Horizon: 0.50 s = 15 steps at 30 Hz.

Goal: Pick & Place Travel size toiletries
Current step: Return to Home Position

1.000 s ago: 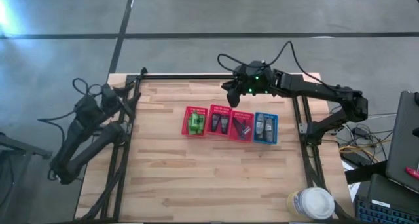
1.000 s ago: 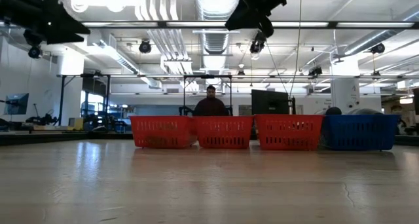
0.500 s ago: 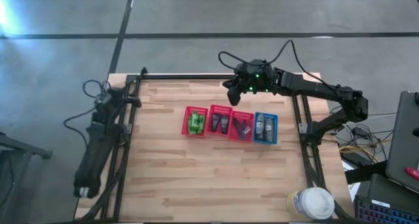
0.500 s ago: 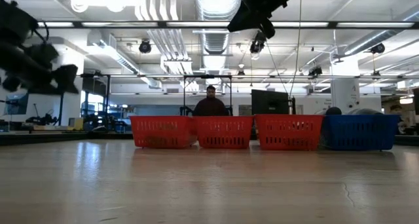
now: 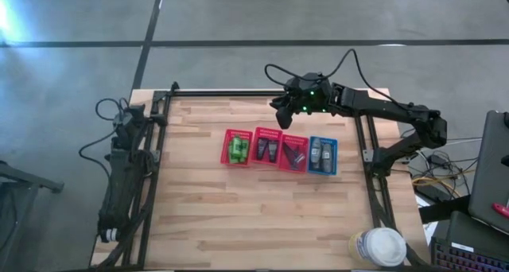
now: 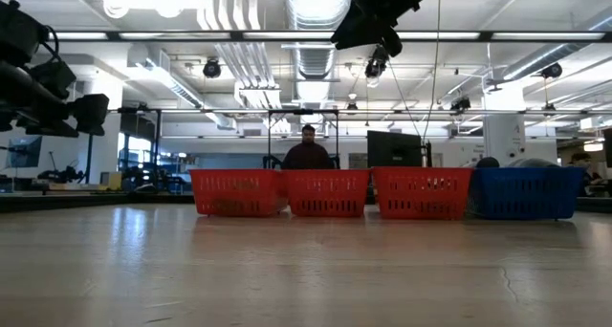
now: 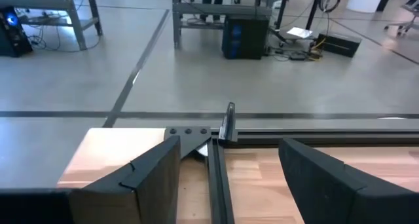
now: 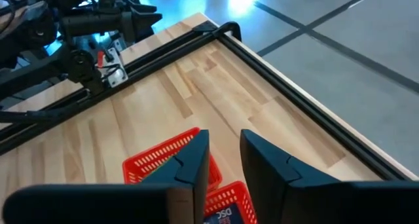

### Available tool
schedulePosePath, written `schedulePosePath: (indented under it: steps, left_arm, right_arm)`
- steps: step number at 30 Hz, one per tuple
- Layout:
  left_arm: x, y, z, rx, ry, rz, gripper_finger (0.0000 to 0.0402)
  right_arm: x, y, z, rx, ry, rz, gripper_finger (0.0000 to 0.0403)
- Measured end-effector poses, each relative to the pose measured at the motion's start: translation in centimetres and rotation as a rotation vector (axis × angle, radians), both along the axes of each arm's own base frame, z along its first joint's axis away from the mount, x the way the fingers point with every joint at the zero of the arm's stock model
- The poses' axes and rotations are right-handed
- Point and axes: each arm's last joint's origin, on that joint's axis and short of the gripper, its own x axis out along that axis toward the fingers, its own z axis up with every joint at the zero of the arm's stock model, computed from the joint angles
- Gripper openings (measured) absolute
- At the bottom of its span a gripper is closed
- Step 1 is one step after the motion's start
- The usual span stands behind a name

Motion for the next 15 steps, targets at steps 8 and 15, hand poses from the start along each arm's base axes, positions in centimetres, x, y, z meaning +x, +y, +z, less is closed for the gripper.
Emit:
schedulePosePath:
  steps: [8, 15]
  left_arm:
    - [0.00, 0.03, -0.05, -0.005, 0.001, 0.001, 0.0264]
    - [0.06, 0.72, -0.32, 0.003, 0.001, 0.004, 0.0264]
  right_arm:
    - [-0.07, 0.03, -0.14, 0.025, 0.008, -0.014, 0.0109]
    - [-0.11, 0.06, -0.22, 0.067, 0.002, -0.037, 0.0129]
